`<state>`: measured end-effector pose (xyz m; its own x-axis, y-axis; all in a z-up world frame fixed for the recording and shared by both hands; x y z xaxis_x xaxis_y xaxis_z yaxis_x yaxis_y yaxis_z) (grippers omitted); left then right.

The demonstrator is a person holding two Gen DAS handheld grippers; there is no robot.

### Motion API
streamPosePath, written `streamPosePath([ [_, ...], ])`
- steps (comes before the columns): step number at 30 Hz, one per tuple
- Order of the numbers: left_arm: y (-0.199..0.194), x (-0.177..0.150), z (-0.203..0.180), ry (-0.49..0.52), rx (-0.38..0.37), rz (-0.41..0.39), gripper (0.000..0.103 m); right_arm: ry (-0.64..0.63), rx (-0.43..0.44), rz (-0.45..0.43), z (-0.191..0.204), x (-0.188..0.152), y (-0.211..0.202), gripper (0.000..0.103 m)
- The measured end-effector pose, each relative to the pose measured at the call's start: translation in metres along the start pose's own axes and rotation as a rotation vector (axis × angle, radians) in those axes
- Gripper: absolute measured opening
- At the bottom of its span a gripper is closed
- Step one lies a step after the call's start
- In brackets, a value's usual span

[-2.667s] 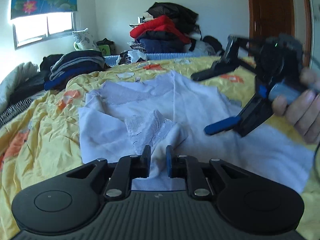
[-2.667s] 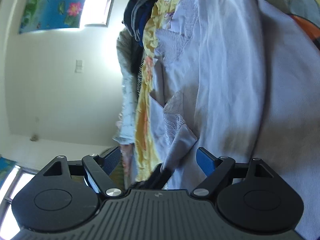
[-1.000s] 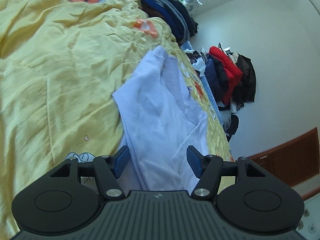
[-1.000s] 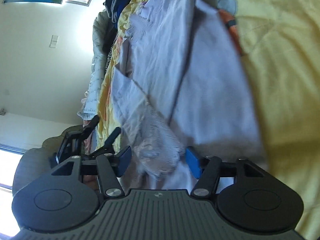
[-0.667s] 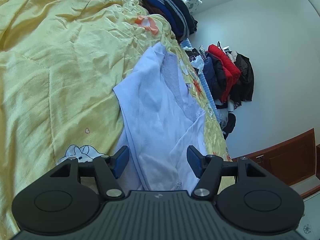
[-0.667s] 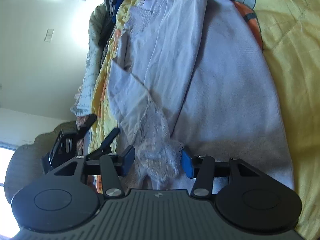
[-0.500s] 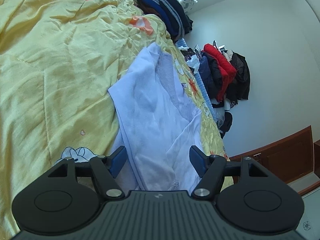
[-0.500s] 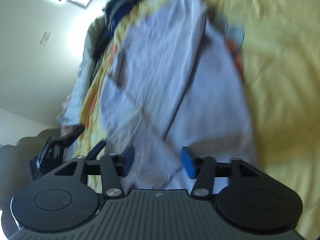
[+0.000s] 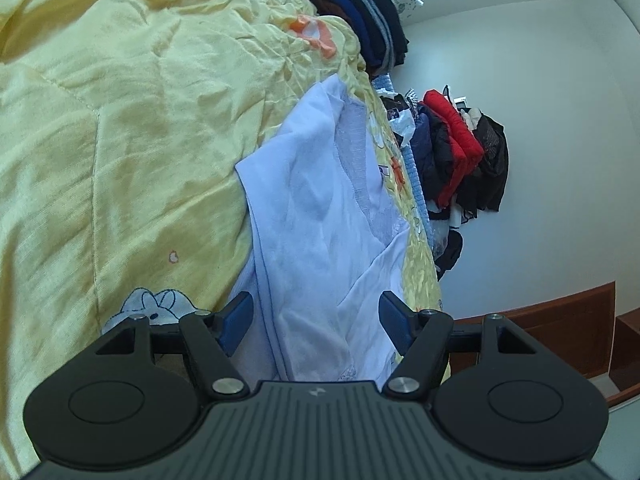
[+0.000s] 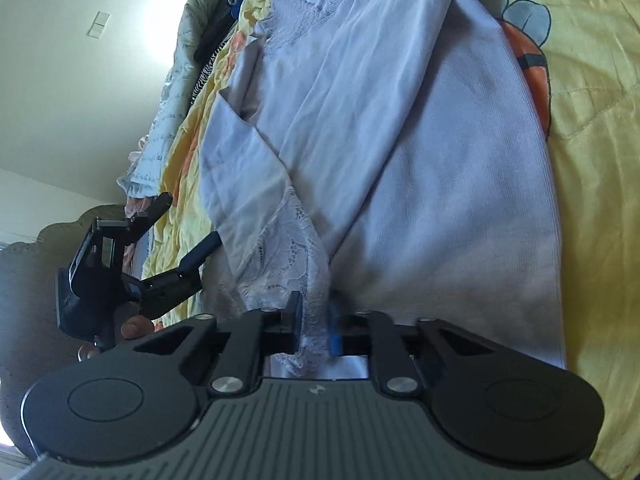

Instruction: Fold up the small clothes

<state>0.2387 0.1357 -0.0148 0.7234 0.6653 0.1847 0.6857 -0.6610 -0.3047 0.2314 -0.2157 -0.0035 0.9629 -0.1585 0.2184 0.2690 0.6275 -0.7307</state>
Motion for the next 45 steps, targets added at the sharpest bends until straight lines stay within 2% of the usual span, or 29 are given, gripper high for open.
streamPosePath([
  [3, 0.004, 0.006, 0.004, -0.035, 0.001, -0.019, 0.069, 0.024, 0.052, -0.034, -0.001, -0.001, -0.009, 0.005],
  [6, 0.009, 0.013, 0.001, -0.054, -0.006, -0.042, 0.069, 0.056, 0.183, -0.075, 0.006, 0.000, -0.026, 0.005],
  [15, 0.020, 0.028, 0.001, -0.107, 0.003, -0.125, 0.068, 0.109, 0.467, -0.171, 0.021, -0.008, -0.090, 0.005],
  [16, 0.024, 0.029, 0.001, -0.096, 0.011, -0.130, 0.063, 0.113, 0.495, -0.184, 0.021, -0.011, -0.097, 0.005],
  [17, 0.028, 0.030, -0.001, -0.080, 0.018, -0.139, 0.051, 0.117, 0.515, -0.197, 0.020, -0.013, -0.105, 0.005],
  [18, 0.036, 0.032, -0.002, -0.063, 0.020, -0.127, 0.016, 0.122, 0.532, -0.209, 0.018, -0.016, -0.111, 0.005],
  [19, 0.044, 0.034, -0.002, -0.054, 0.027, -0.103, 0.003, 0.132, 0.545, -0.223, 0.015, -0.018, -0.117, 0.005],
  [22, 0.066, 0.029, -0.014, -0.007, 0.065, -0.058, 0.003, 0.168, 0.553, -0.254, 0.003, -0.024, -0.129, 0.006],
  [27, 0.076, 0.006, -0.046, 0.128, 0.011, 0.014, 0.003, 0.227, 0.550, -0.311, -0.020, -0.036, -0.147, 0.006],
  [29, 0.083, 0.002, -0.040, 0.129, 0.074, 0.048, 0.003, 0.258, 0.532, -0.330, -0.033, -0.040, -0.150, 0.006],
  [31, 0.089, 0.002, -0.025, 0.105, 0.151, 0.066, 0.003, 0.302, 0.512, -0.317, -0.047, -0.044, -0.143, 0.006],
  [32, 0.091, 0.001, -0.018, 0.074, 0.163, 0.084, 0.002, 0.320, 0.485, -0.299, -0.053, -0.045, -0.135, 0.006],
  [34, 0.089, -0.002, -0.025, 0.103, 0.159, 0.087, 0.002, 0.344, 0.447, -0.275, -0.062, -0.048, -0.123, 0.007],
  [37, 0.085, -0.007, -0.042, 0.167, 0.127, 0.113, 0.002, 0.353, 0.480, -0.271, -0.064, -0.055, -0.118, 0.006],
  [39, 0.086, -0.007, -0.046, 0.211, 0.157, 0.119, 0.003, 0.360, 0.500, -0.272, -0.065, -0.059, -0.118, 0.006],
  [41, 0.093, -0.005, -0.036, 0.196, 0.207, 0.146, 0.002, 0.377, 0.478, -0.258, -0.071, -0.061, -0.112, 0.007],
  [43, 0.093, -0.003, -0.028, 0.173, 0.197, 0.153, 0.003, 0.408, 0.449, -0.238, -0.080, -0.065, -0.105, 0.007],
  [45, 0.090, -0.005, -0.031, 0.197, 0.198, 0.159, 0.003, 0.429, 0.440, -0.227, -0.084, -0.070, -0.101, 0.007],
])
Point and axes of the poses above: each gripper's, at about its wrist camera, not at the fingertips, and y roughly the way its jaws point, z to its left, x to its top, the point moved 3 cm from there along y, roughly the way its jaws point, and after that the axes turned 9 degrees about -x, right-handed, at the moved point
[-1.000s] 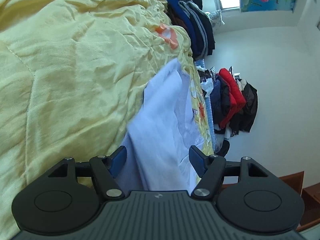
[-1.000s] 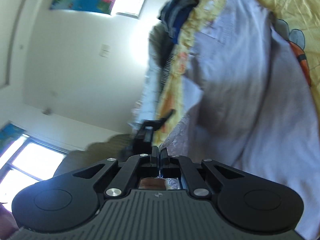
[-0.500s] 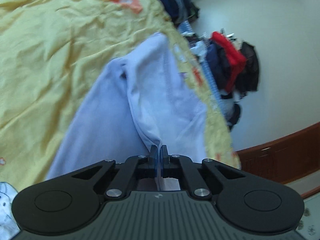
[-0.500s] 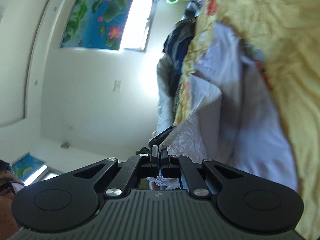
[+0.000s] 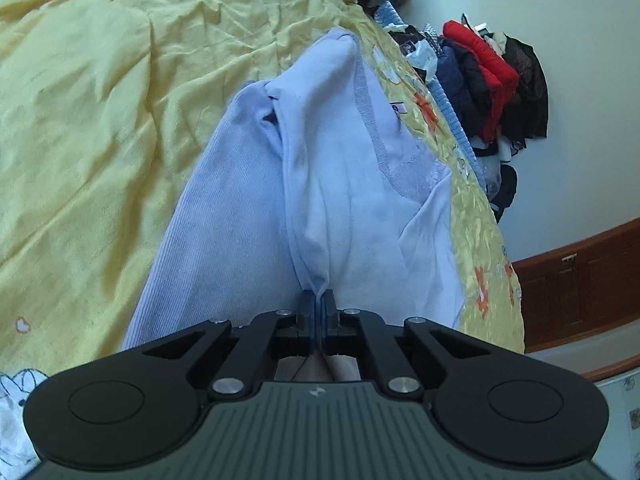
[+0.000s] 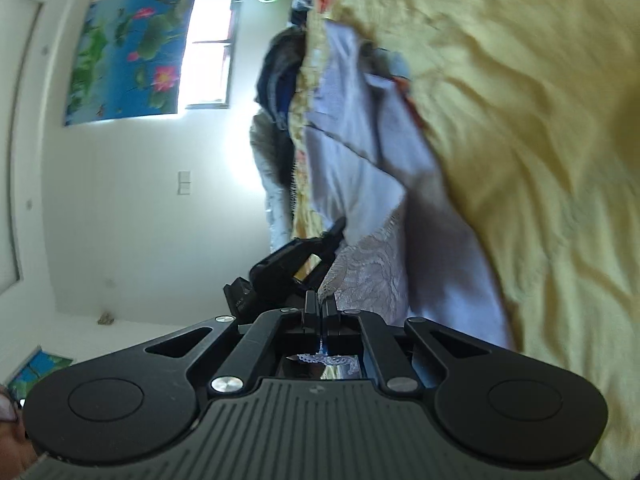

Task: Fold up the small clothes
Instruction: 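Grasp the shirt side with the left tool while the right tool holds its edge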

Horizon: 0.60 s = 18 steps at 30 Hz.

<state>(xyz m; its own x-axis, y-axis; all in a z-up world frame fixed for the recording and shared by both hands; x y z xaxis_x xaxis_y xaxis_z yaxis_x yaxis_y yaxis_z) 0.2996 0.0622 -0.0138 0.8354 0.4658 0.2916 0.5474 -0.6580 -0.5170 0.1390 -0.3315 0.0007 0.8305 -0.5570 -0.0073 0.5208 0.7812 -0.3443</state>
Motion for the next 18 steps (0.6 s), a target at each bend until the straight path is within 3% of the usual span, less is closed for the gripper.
streamPosePath([
  [3, -0.002, -0.001, 0.001, 0.011, -0.004, 0.019, 0.002, -0.002, -0.008, -0.017, -0.004, -0.006, -0.007, 0.006],
  [7, -0.001, 0.000, 0.008, -0.022, -0.027, 0.022, 0.003, -0.008, -0.152, -0.038, -0.025, -0.004, -0.005, 0.007],
  [11, -0.003, -0.001, 0.009, -0.021, -0.029, 0.018, 0.003, -0.053, -0.272, -0.060, -0.035, -0.005, -0.001, 0.015],
  [14, -0.003, -0.001, 0.007, -0.021, -0.025, 0.023, 0.003, -0.075, -0.297, -0.090, -0.033, -0.004, -0.009, 0.030],
  [18, -0.002, -0.002, 0.005, -0.011, -0.016, 0.021, 0.003, -0.124, -0.339, -0.200, -0.022, 0.008, -0.033, 0.036],
])
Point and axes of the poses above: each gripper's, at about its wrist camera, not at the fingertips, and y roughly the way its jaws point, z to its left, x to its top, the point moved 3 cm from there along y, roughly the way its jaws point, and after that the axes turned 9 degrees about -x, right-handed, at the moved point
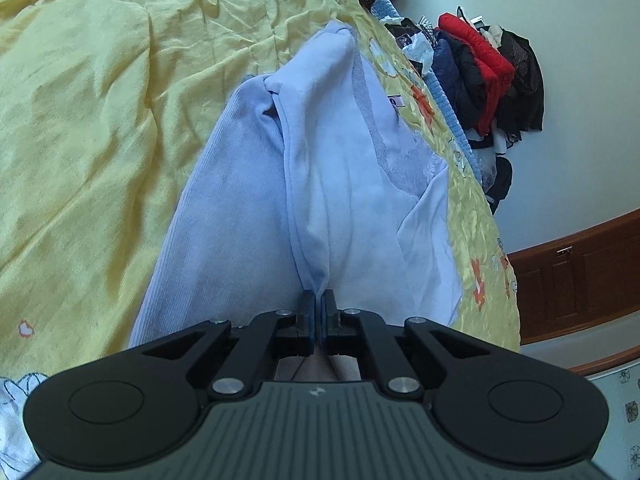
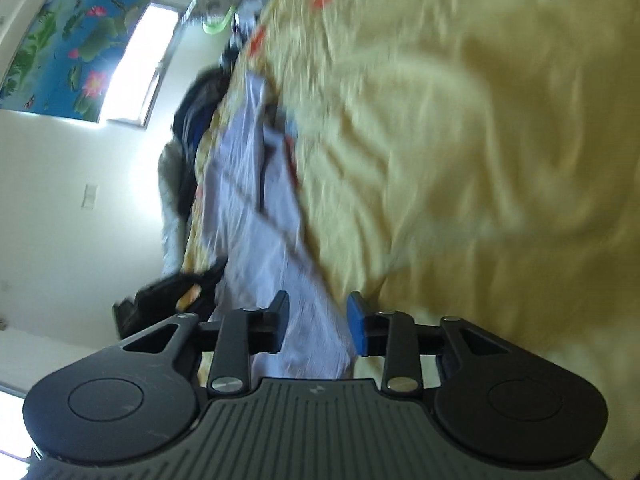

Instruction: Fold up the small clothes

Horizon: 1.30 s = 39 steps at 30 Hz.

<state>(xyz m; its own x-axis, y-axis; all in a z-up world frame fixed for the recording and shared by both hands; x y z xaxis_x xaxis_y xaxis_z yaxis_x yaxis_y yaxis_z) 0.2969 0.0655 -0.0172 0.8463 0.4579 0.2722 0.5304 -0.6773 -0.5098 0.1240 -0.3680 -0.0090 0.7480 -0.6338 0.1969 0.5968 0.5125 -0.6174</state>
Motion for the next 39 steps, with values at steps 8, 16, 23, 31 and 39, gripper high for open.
streamPosePath([
  [8, 0.000, 0.000, -0.006, 0.029, 0.029, -0.001, 0.003, -0.182, 0.100, 0.162, 0.054, -0.017, 0.056, 0.038],
  [16, -0.004, -0.011, -0.028, 0.262, 0.124, -0.023, 0.004, -0.137, 0.038, 0.267, 0.037, -0.031, 0.077, 0.026],
  [23, -0.036, -0.062, -0.088, 0.676, 0.286, -0.139, 0.004, -0.291, 0.162, 0.139, 0.103, 0.015, 0.056, 0.054],
  [31, 0.015, -0.180, -0.134, 0.979, 0.053, 0.080, 0.004, -0.361, 0.008, 0.056, 0.162, 0.123, 0.150, 0.064],
  [39, 0.033, -0.173, -0.105, 0.845, 0.002, 0.151, 0.005, -0.212, -0.084, 0.067, 0.116, 0.159, 0.192, 0.046],
])
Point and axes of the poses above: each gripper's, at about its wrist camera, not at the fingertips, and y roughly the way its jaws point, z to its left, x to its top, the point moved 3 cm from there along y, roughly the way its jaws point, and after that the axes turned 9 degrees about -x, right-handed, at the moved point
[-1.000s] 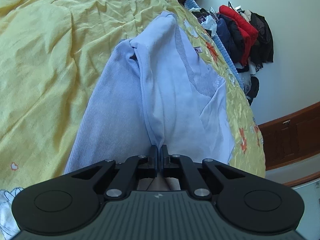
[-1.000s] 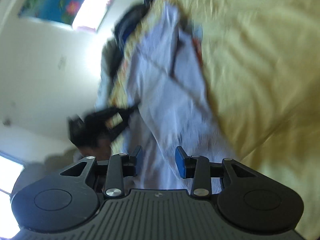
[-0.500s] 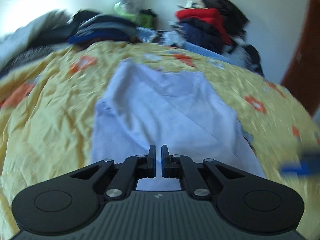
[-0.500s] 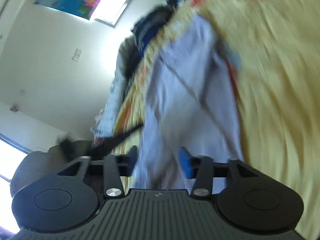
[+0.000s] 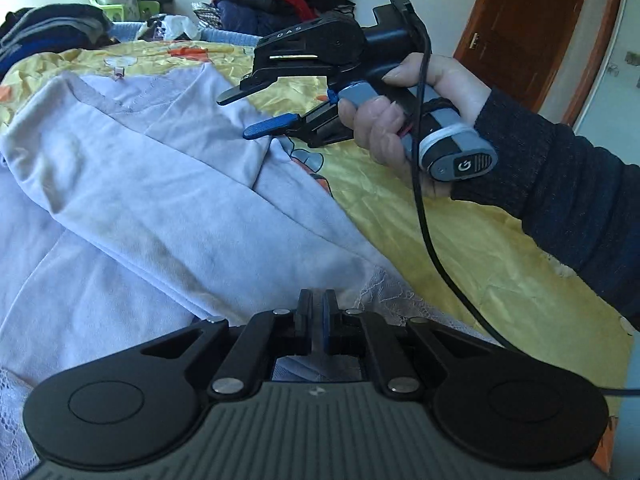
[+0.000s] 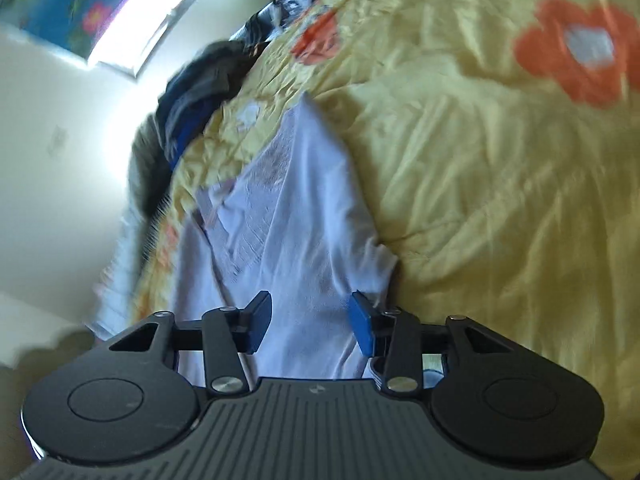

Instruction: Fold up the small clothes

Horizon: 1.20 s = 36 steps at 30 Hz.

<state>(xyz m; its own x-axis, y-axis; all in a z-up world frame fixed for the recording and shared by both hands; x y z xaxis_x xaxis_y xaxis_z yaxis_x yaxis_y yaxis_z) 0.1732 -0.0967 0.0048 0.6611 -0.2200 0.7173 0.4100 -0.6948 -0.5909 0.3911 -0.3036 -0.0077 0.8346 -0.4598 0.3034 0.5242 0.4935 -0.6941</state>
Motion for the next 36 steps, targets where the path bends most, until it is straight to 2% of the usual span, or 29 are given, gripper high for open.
streamPosePath([
  [3, 0.004, -0.001, 0.001, 0.022, -0.015, -0.019, 0.005, -0.010, -0.023, 0.002, 0.015, -0.003, -0.008, 0.051],
  [4, 0.004, -0.003, 0.002, 0.018, -0.023, -0.036, 0.005, -0.042, 0.022, -0.001, 0.030, -0.005, -0.009, 0.052],
  [6, 0.004, -0.008, 0.005, 0.002, -0.043, -0.078, 0.005, -0.090, 0.149, 0.050, 0.064, -0.009, -0.002, 0.056],
  [8, 0.004, -0.011, 0.009, -0.014, -0.062, -0.109, 0.005, -0.142, 0.214, 0.106, 0.103, -0.013, 0.016, 0.066],
  [10, 0.005, -0.009, 0.015, -0.053, -0.087, -0.112, 0.005, -0.221, 0.213, 0.133, 0.141, -0.016, 0.043, 0.070],
  [12, 0.004, -0.009, 0.019, -0.081, -0.106, -0.116, 0.005, -0.238, 0.189, 0.178, 0.169, -0.014, 0.079, 0.070],
  [17, 0.004, -0.010, 0.021, -0.086, -0.112, -0.119, 0.005, -0.210, 0.097, 0.289, 0.201, -0.015, 0.166, 0.069],
  [23, 0.003, -0.012, 0.025, -0.122, -0.139, -0.123, 0.005, -0.257, 0.121, 0.285, 0.223, -0.018, 0.191, 0.093],
  [25, 0.003, -0.012, 0.025, -0.132, -0.147, -0.123, 0.005, -0.294, 0.125, 0.293, 0.226, -0.017, 0.191, 0.092],
  [26, 0.003, -0.013, 0.025, -0.137, -0.150, -0.124, 0.005, -0.285, 0.124, 0.303, 0.227, -0.013, 0.190, 0.081],
  [27, 0.003, -0.013, 0.025, -0.140, -0.152, -0.125, 0.005, -0.254, 0.150, 0.307, 0.225, -0.006, 0.184, 0.076],
  [28, 0.003, -0.013, 0.026, -0.145, -0.155, -0.126, 0.005, -0.209, 0.235, 0.290, 0.223, 0.004, 0.173, 0.072],
  [30, 0.002, -0.013, 0.027, -0.157, -0.164, -0.127, 0.005, -0.097, 0.363, 0.219, 0.213, 0.027, 0.153, 0.073],
  [31, 0.002, -0.014, 0.028, -0.163, -0.168, -0.127, 0.005, -0.060, 0.372, 0.195, 0.208, 0.038, 0.148, 0.071],
  [33, 0.002, -0.014, 0.030, -0.174, -0.176, -0.128, 0.005, -0.051, 0.330, 0.172, 0.204, 0.052, 0.146, 0.072],
  [36, 0.001, -0.015, 0.032, -0.188, -0.186, -0.129, 0.005, -0.079, 0.271, 0.210, 0.203, 0.052, 0.160, 0.072],
])
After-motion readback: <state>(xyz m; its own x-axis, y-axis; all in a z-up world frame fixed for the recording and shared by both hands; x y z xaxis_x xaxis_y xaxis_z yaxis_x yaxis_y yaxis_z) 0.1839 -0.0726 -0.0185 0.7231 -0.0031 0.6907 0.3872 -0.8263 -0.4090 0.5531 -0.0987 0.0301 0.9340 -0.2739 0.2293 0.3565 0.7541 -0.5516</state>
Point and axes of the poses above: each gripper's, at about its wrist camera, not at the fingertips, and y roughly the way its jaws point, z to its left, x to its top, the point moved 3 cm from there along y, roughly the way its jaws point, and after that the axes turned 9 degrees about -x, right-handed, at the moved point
